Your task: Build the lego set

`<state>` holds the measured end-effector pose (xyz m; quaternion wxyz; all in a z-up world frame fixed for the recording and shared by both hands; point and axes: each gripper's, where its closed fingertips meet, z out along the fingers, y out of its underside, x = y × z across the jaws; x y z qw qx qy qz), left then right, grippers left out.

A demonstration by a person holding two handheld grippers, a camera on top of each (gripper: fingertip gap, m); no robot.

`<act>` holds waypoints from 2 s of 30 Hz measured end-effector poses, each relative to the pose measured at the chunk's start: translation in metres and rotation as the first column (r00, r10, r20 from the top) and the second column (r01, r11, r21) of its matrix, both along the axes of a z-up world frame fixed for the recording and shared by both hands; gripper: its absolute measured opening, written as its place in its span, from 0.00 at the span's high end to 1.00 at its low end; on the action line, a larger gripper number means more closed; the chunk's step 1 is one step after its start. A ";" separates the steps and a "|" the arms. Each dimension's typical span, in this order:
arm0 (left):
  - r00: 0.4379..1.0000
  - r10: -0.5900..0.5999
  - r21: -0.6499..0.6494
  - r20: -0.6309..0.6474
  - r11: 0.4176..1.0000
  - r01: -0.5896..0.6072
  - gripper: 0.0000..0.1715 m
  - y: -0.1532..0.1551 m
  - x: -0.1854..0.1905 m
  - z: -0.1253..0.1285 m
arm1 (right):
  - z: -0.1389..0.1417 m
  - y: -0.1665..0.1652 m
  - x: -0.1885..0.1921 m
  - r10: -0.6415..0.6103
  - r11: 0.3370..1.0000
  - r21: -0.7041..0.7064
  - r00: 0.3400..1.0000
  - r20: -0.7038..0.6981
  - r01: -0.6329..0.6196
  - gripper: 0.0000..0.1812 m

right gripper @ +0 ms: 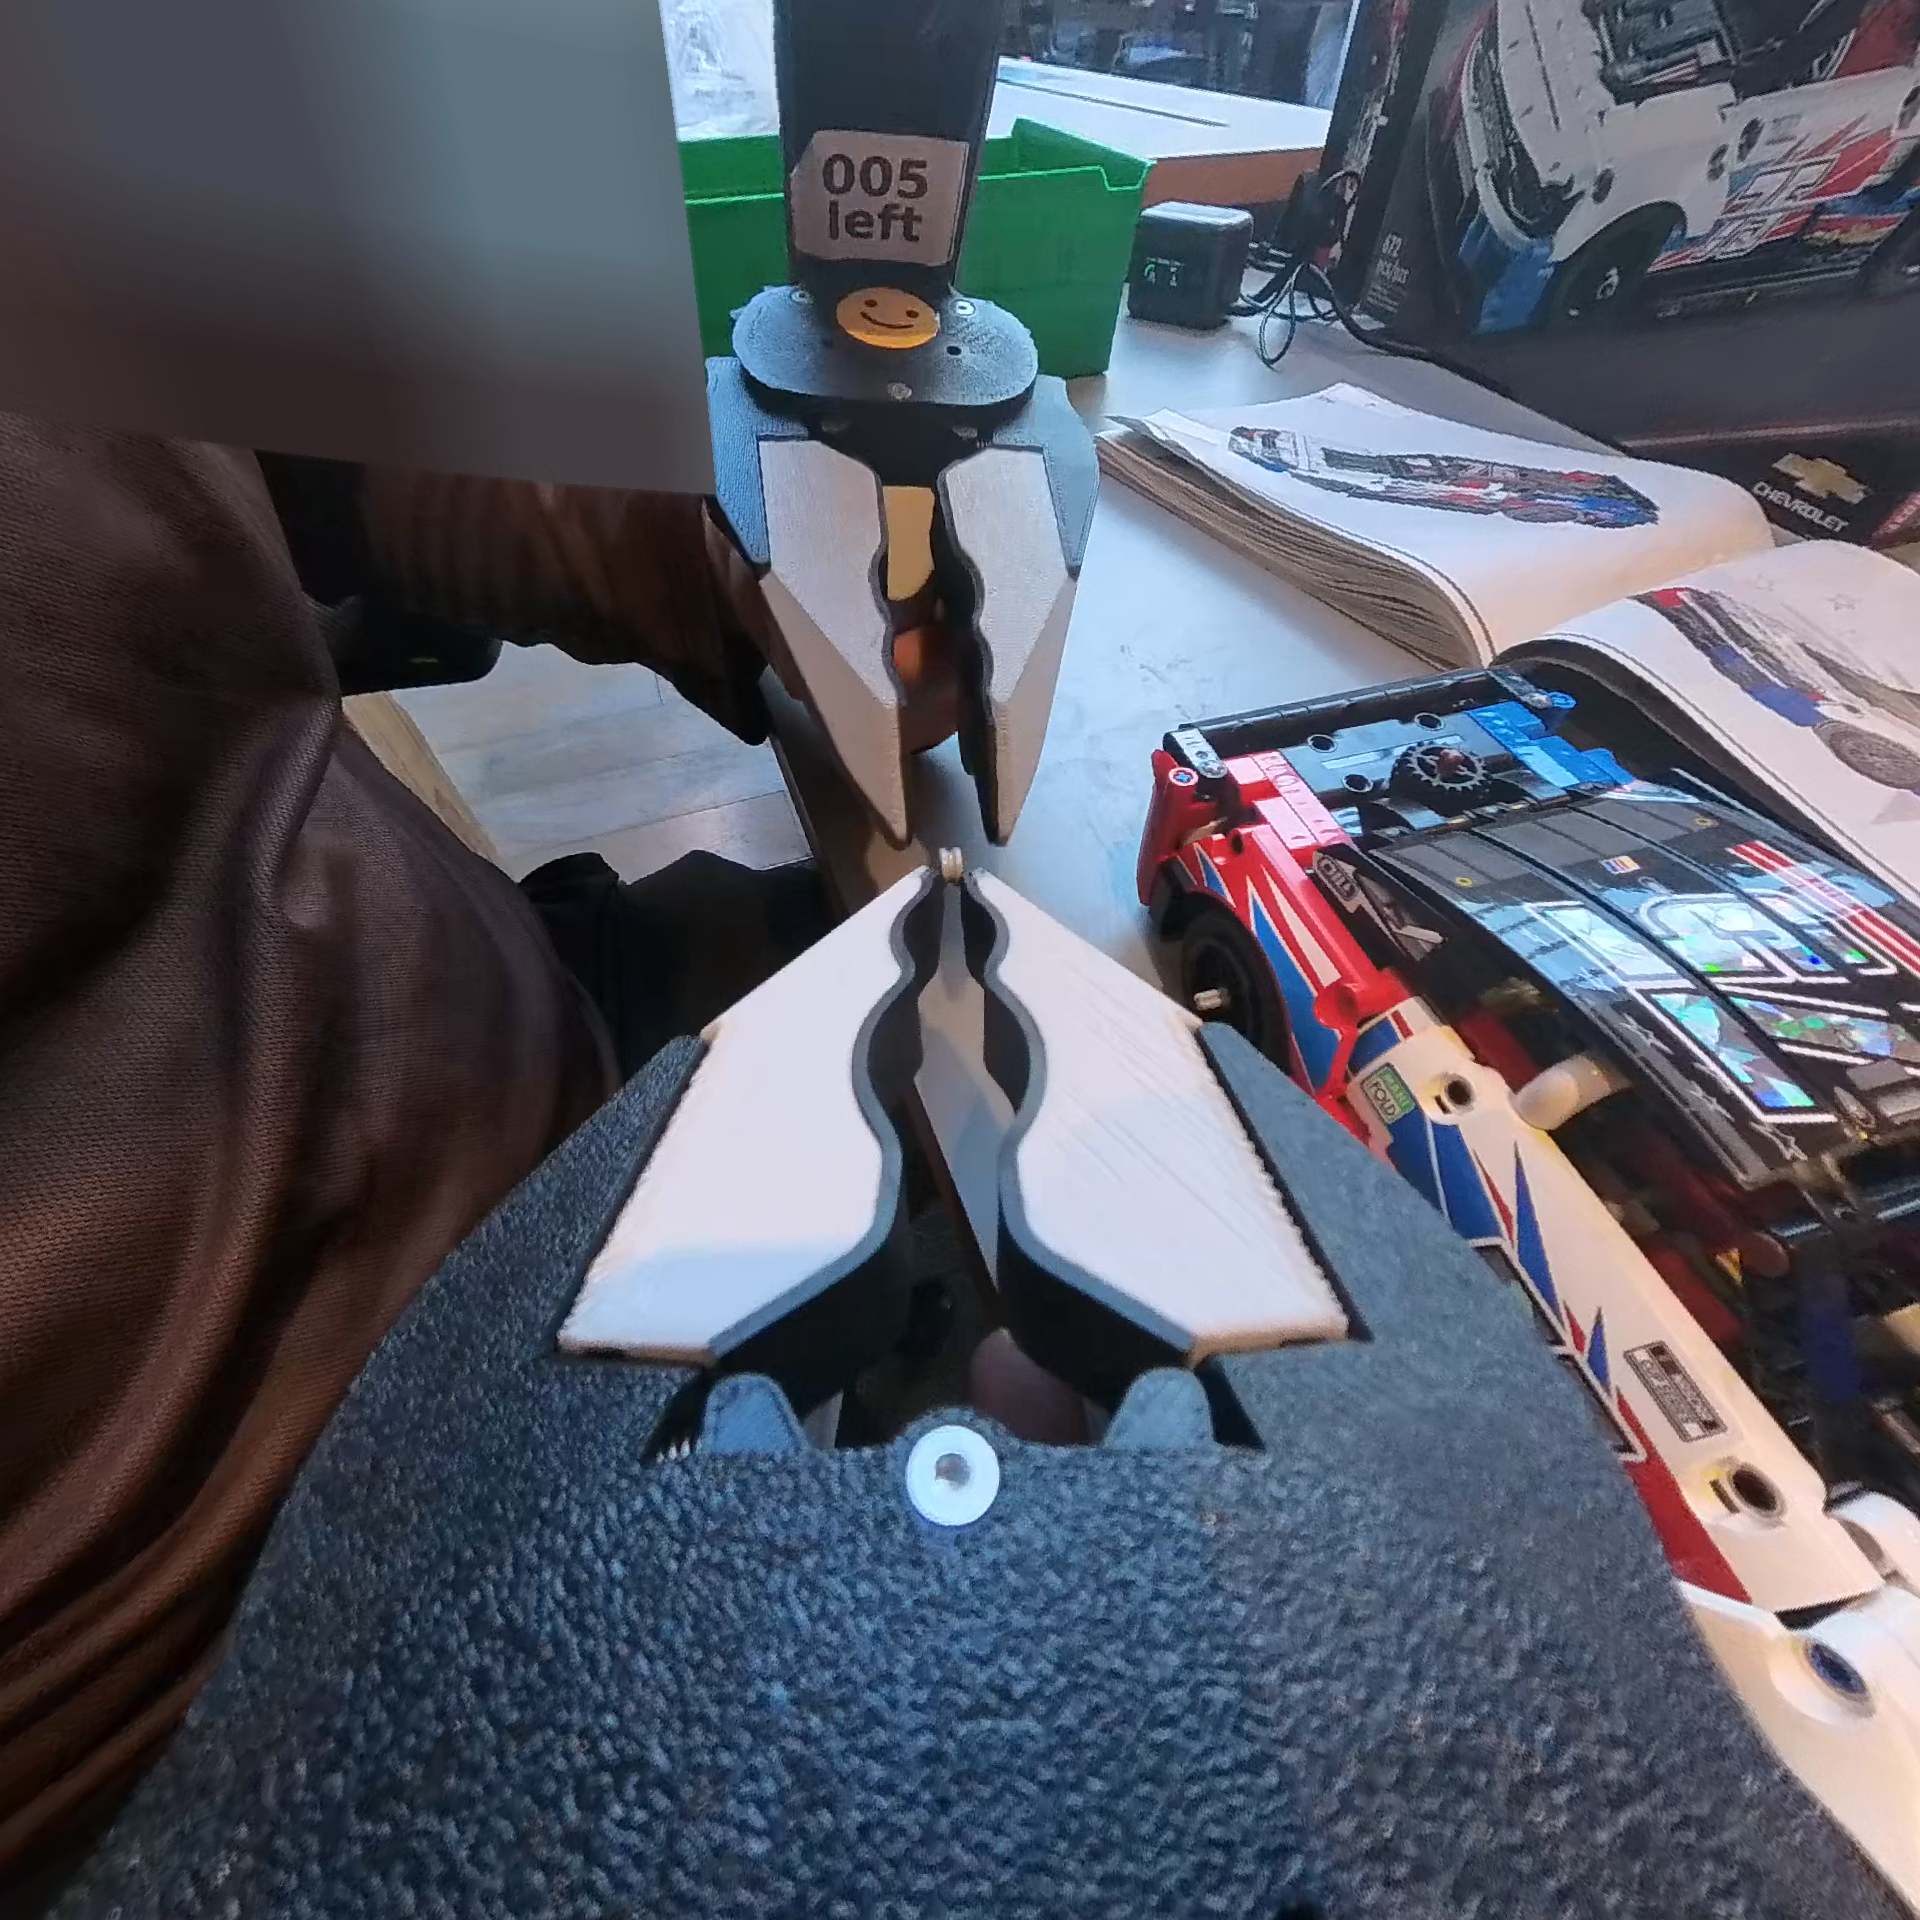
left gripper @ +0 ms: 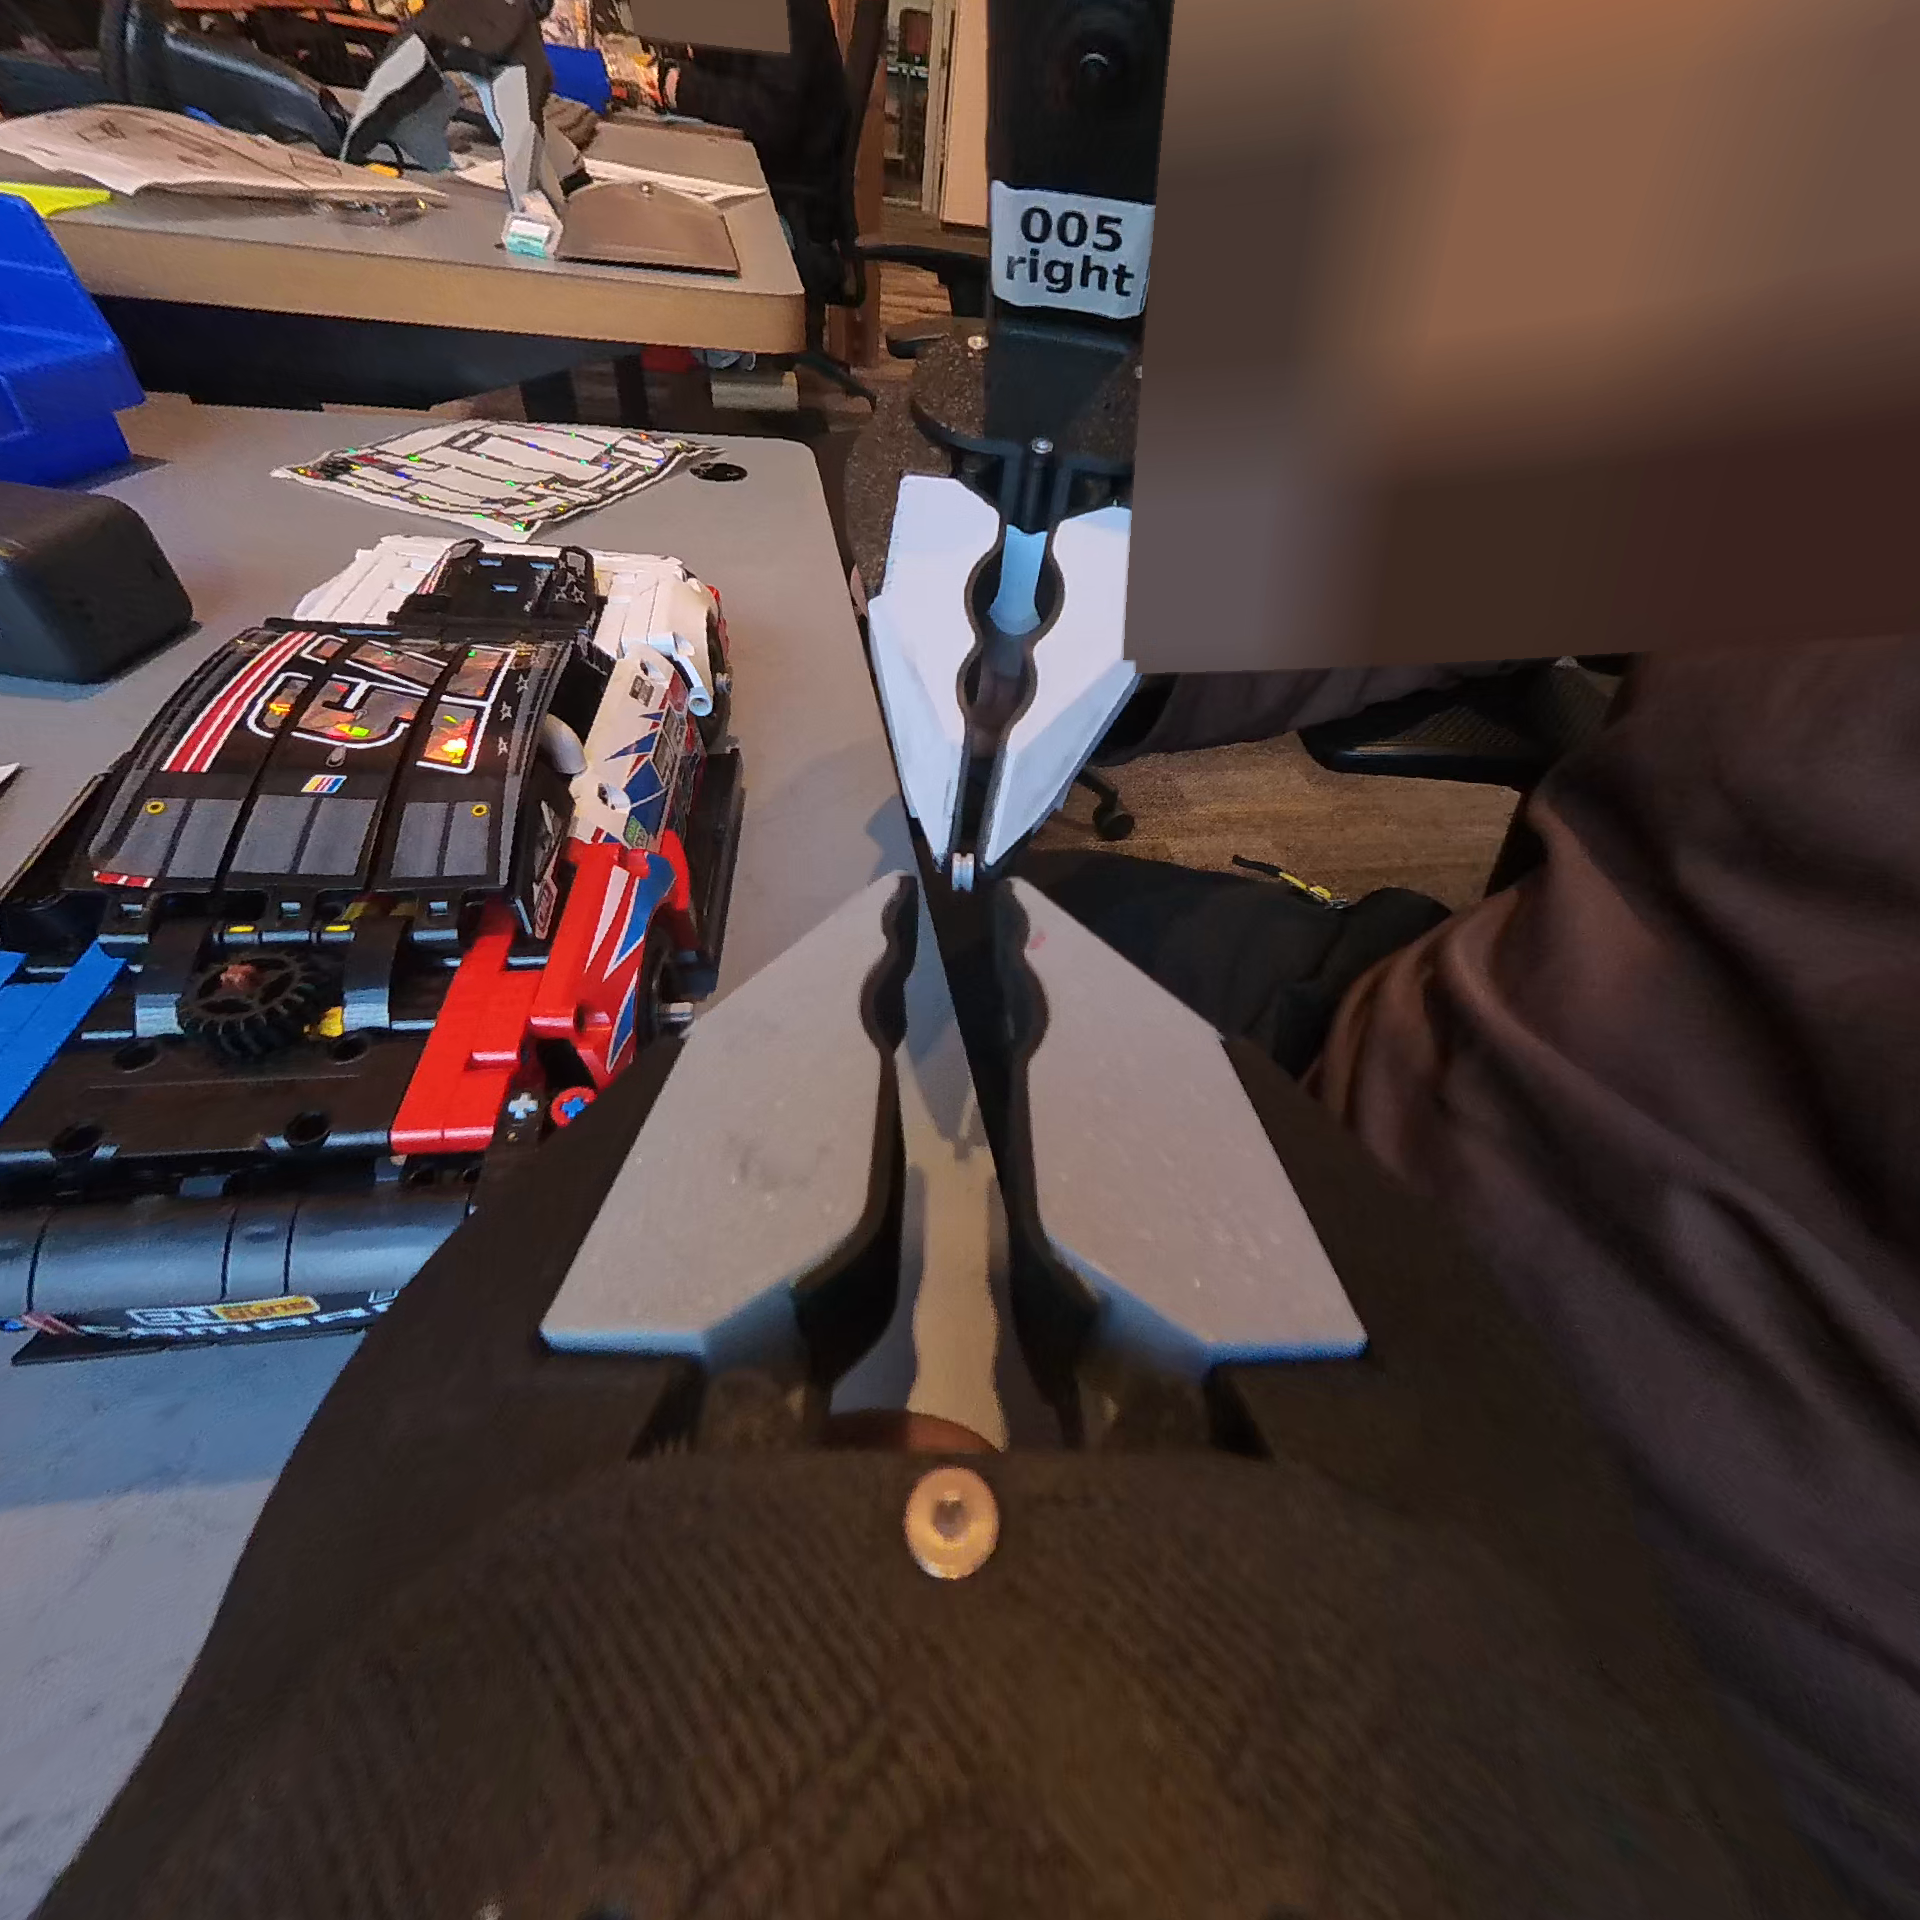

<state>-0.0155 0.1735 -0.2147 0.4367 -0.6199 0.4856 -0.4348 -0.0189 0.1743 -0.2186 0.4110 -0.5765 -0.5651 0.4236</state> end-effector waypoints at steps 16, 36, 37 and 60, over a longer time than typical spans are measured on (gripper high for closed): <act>0.997 0.005 0.046 -0.075 0.999 -0.001 1.00 0.000 0.003 -0.009 | -0.006 0.000 -0.003 -0.001 0.999 0.038 0.999 0.034 0.000 0.99; 0.952 0.142 0.142 -0.270 0.984 -0.106 0.59 0.079 -0.051 0.024 | -0.052 0.035 -0.004 -0.195 0.965 0.220 0.952 0.237 0.143 1.00; 0.942 0.131 0.147 -0.308 0.985 -0.089 0.56 0.091 -0.056 0.026 | -0.053 0.036 -0.005 -0.201 0.961 0.235 0.950 0.240 0.145 1.00; 0.795 -0.212 -0.103 -0.569 0.977 0.186 0.42 0.125 -0.032 -0.029 | -0.049 0.060 -0.003 -0.267 0.963 0.001 0.952 0.151 0.270 1.00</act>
